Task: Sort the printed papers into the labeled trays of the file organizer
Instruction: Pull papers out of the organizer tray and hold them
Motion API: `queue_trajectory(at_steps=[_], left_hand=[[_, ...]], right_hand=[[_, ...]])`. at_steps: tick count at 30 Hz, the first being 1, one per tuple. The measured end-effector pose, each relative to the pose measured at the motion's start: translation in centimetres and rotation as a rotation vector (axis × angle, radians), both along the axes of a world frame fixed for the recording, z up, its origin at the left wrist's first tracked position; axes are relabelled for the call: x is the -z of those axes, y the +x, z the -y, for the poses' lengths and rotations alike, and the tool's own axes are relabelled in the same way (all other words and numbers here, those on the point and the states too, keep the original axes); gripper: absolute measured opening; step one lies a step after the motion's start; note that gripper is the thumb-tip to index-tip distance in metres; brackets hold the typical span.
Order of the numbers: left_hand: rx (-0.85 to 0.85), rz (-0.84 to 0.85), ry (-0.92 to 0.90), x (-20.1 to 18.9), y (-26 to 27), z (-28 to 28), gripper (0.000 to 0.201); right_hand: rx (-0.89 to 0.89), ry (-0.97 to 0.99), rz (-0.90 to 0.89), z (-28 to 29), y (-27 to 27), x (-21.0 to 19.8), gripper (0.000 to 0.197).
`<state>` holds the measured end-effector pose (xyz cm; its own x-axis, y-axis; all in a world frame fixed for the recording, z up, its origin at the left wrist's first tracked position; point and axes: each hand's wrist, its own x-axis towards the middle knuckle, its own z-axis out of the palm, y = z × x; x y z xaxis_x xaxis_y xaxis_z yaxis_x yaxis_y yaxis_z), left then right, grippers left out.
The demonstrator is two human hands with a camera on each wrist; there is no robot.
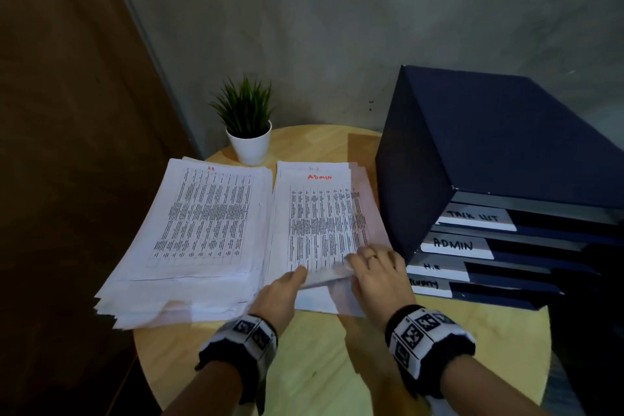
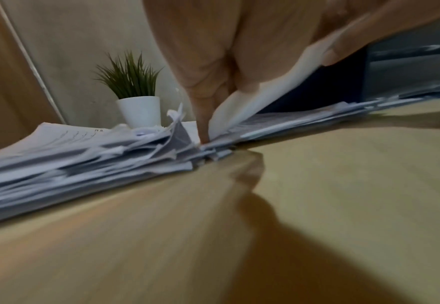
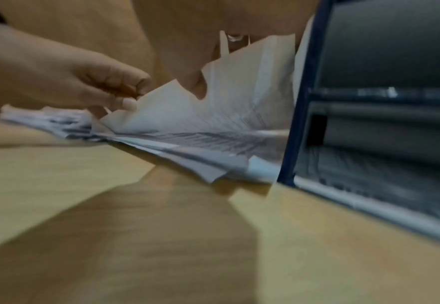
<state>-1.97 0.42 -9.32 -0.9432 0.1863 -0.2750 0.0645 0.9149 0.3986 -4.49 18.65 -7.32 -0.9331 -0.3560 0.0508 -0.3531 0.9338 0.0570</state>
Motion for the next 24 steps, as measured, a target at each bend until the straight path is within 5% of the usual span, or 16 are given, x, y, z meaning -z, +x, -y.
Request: queue_trajectory(at_steps=[3, 4, 7, 10, 12, 14, 16, 20, 24], left_hand=[[0.020, 0.009, 0.042, -0.1, 1.9, 0.3, 0.023], [-0.004, -0.007, 0.083, -0.3, 2.4, 0.5, 0.013], [-0.257, -0.025, 0.256, -0.7, 3.3, 0.6, 0.035], [-0.423, 0.041, 0.229, -0.3, 3.4, 0.5, 0.017], [-0.454, 0.250, 0.121, -0.1, 3.8, 0.3, 0.042], [-0.434, 0.355, 0.003, -0.4, 4.2, -0.3, 0.063], [-0.446, 0.369, -0.094, -0.9, 4.5, -1.1, 0.072], [-0.537, 0.351, -0.147, -1.7, 5.2, -2.1, 0.070], [-0.581, 0.369, -0.124, -1.5, 6.2, -2.1, 0.061]], right_hand=[[-0.107, 0.107, 0.045, 0.1, 1.1, -2.9, 0.023], [-0.129, 0.137, 0.145, 0.1, 1.4, -3.3, 0.029], [-0.173, 0.114, 0.598, -1.0, 3.2, -4.0, 0.036], [-0.163, 0.033, 0.876, -1.7, 4.8, -4.8, 0.029], [-0.123, -0.024, 1.012, -2.3, 5.7, -4.7, 0.025], [-0.070, -0.153, 1.110, -2.6, 6.2, -4.7, 0.055], [0.031, -0.310, 1.126, -2.9, 6.3, -4.7, 0.079], [0.284, -0.444, 0.747, -3.5, 5.9, -3.0, 0.044], [0.511, -0.404, 0.783, -3.7, 7.0, -1.2, 0.056]])
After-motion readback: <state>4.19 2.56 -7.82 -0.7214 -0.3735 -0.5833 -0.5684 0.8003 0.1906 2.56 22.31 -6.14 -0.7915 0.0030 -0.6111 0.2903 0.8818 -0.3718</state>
